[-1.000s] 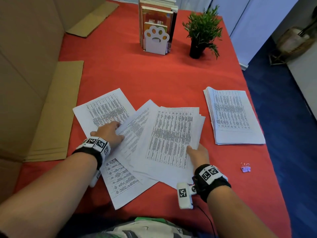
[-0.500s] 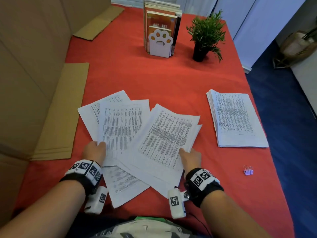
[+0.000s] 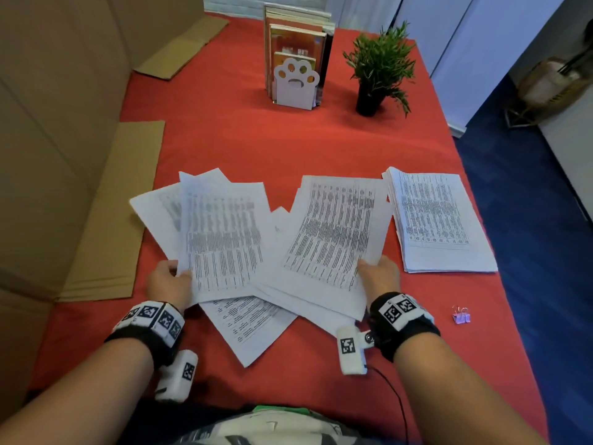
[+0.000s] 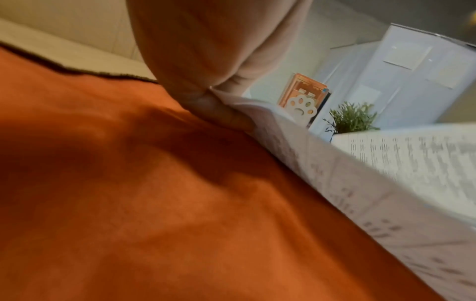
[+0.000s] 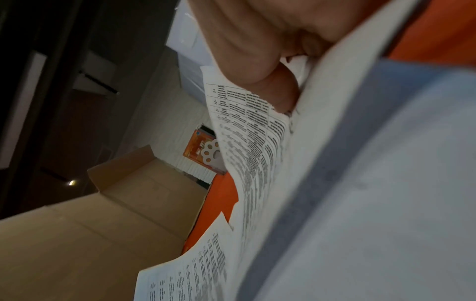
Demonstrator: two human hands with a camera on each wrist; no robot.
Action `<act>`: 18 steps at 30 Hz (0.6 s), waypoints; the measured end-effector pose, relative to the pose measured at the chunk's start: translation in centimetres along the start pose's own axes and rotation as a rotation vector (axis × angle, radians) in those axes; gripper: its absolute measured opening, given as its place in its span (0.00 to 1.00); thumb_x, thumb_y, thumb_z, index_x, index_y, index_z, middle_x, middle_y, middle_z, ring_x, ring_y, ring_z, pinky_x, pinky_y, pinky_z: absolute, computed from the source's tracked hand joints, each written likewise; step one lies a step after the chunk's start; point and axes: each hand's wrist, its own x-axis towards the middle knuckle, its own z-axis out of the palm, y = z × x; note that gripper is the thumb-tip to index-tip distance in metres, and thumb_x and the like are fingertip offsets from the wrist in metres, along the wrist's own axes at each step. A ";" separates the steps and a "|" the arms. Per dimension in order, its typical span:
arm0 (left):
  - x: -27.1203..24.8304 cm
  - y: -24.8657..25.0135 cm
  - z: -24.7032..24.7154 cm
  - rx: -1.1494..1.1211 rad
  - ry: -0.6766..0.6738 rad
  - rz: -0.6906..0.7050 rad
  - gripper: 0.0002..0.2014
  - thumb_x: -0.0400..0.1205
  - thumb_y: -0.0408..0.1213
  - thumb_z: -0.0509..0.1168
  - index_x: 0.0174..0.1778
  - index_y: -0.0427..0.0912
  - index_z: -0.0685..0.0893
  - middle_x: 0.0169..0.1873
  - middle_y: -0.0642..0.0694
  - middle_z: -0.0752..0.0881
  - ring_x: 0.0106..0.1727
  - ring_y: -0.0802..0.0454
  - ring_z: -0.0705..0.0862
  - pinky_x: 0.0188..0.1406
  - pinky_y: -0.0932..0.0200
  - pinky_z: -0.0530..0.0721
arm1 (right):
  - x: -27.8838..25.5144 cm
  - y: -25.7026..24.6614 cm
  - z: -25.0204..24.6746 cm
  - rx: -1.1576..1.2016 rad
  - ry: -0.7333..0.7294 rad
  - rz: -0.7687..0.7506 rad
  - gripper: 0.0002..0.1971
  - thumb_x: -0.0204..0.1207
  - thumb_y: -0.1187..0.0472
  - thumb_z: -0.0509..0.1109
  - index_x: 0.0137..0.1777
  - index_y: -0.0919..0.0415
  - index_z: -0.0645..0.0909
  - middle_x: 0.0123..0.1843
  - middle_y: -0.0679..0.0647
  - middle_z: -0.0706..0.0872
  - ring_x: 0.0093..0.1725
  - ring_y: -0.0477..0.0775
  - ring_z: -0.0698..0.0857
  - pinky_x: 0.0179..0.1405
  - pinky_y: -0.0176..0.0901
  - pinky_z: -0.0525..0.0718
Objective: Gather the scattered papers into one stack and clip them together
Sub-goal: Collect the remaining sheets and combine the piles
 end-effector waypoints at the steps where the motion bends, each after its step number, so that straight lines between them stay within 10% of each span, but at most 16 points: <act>1: -0.3 0.1 0.3 -0.035 0.029 -0.034 0.12 0.78 0.28 0.65 0.57 0.31 0.81 0.52 0.34 0.86 0.53 0.36 0.84 0.50 0.52 0.78 | -0.1 0.7 0.3 0.014 -0.022 0.034 0.12 0.72 0.64 0.69 0.55 0.65 0.85 0.52 0.65 0.90 0.53 0.65 0.88 0.58 0.63 0.85; 7: -4.0 1.0 3.2 -0.286 -0.012 -0.226 0.27 0.78 0.25 0.65 0.72 0.39 0.65 0.62 0.34 0.81 0.61 0.37 0.82 0.58 0.50 0.81 | -2.3 2.6 3.2 -0.001 -0.096 0.098 0.16 0.74 0.60 0.66 0.59 0.66 0.83 0.55 0.63 0.88 0.54 0.66 0.87 0.58 0.62 0.85; 11: -5.1 1.6 3.8 -0.381 -0.204 -0.206 0.48 0.75 0.25 0.69 0.82 0.49 0.43 0.62 0.52 0.71 0.63 0.52 0.74 0.69 0.46 0.75 | -1.9 2.8 4.1 0.044 -0.142 0.080 0.12 0.68 0.58 0.66 0.53 0.55 0.78 0.56 0.62 0.87 0.52 0.65 0.87 0.56 0.63 0.86; 15: -2.9 0.0 3.0 -0.217 -0.229 -0.010 0.36 0.72 0.19 0.65 0.74 0.49 0.69 0.46 0.44 0.84 0.45 0.47 0.83 0.55 0.46 0.85 | -0.6 2.9 3.0 -0.013 -0.152 0.033 0.12 0.61 0.58 0.68 0.45 0.56 0.83 0.49 0.60 0.90 0.49 0.63 0.89 0.54 0.63 0.87; 18: -0.8 -0.4 1.5 -0.138 -0.130 -0.005 0.37 0.71 0.20 0.63 0.75 0.50 0.68 0.39 0.45 0.82 0.45 0.41 0.84 0.53 0.41 0.86 | -0.4 2.4 1.4 -0.121 -0.117 -0.024 0.16 0.66 0.59 0.68 0.53 0.61 0.82 0.55 0.62 0.89 0.54 0.63 0.87 0.58 0.58 0.85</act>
